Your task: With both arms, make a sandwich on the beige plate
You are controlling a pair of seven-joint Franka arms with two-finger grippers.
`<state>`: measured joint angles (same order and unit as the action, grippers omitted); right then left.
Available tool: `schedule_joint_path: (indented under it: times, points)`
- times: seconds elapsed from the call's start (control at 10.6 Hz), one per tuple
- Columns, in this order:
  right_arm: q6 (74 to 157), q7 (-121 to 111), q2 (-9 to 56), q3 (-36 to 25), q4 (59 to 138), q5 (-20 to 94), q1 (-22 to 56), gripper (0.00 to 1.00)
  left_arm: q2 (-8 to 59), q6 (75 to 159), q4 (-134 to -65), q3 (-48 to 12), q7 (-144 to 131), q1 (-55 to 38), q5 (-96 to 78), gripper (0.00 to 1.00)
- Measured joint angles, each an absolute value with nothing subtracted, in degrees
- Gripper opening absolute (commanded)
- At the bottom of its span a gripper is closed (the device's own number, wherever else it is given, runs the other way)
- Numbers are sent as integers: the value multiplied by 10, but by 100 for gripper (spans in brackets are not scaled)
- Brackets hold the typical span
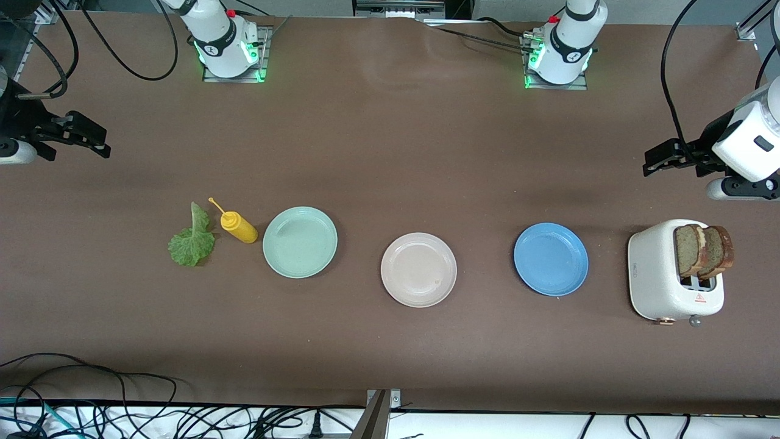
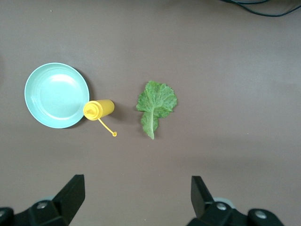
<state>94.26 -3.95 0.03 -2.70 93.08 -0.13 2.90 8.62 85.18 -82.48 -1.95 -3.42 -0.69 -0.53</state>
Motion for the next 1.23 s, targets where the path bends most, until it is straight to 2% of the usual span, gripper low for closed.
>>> schedule_joint_path:
  times: [1.23]
  points:
    - [934, -39, -2, -30, 931, -7, 29, 100, 86, 852, -825, -20, -34, -7, -5, 100]
